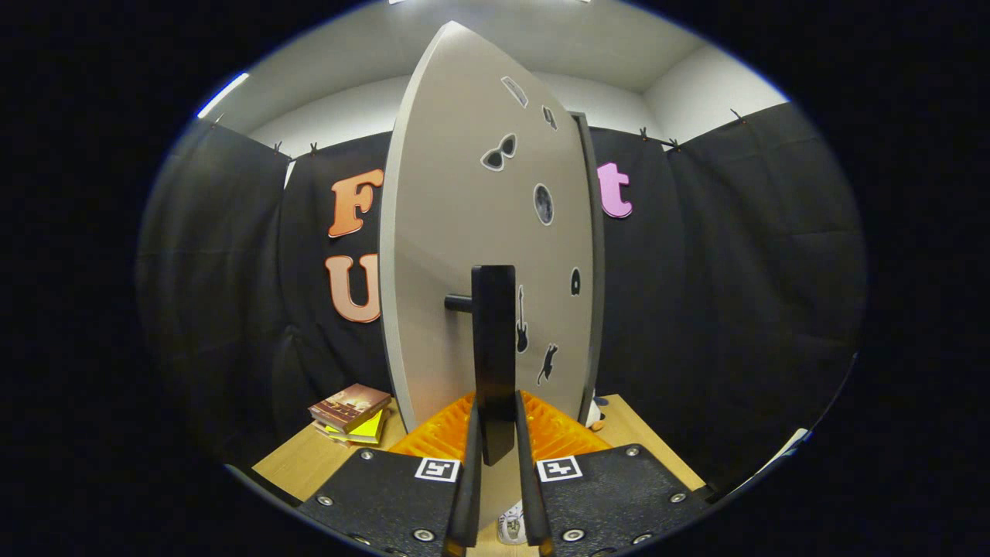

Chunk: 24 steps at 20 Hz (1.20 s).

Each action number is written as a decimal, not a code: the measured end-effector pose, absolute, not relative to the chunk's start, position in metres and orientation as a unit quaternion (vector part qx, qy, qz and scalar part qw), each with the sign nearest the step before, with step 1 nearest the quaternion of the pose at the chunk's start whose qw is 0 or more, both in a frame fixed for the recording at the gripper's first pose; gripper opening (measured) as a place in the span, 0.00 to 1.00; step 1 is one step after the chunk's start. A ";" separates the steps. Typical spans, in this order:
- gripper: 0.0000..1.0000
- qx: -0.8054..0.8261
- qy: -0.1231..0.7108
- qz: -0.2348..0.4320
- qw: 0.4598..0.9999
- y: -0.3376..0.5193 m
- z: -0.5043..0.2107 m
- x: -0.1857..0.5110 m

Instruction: Open the shoe cabinet door, grab the shoes and put them into the shoe cabinet, then close the shoe cabinet door.

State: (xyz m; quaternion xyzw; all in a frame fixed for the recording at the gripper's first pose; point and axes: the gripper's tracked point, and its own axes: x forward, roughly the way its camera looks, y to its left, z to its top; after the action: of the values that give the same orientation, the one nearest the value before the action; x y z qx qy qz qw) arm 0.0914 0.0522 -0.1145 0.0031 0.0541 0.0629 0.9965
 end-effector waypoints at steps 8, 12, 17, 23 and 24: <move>0.18 -0.046 0.057 -0.036 0.997 0.009 -0.127 0.091; 0.18 -0.040 0.055 -0.079 0.995 -0.031 -0.120 0.066; 0.18 -0.044 0.058 -0.107 0.992 -0.034 -0.124 0.048; 0.19 -0.035 0.065 -0.102 0.992 -0.018 -0.132 0.036; 0.19 -0.033 0.067 -0.099 0.992 -0.012 -0.135 0.035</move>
State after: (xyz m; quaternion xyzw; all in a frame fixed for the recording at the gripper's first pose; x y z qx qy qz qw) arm 0.0348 -0.0121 -0.1355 -0.0331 0.0671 -0.0986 0.9923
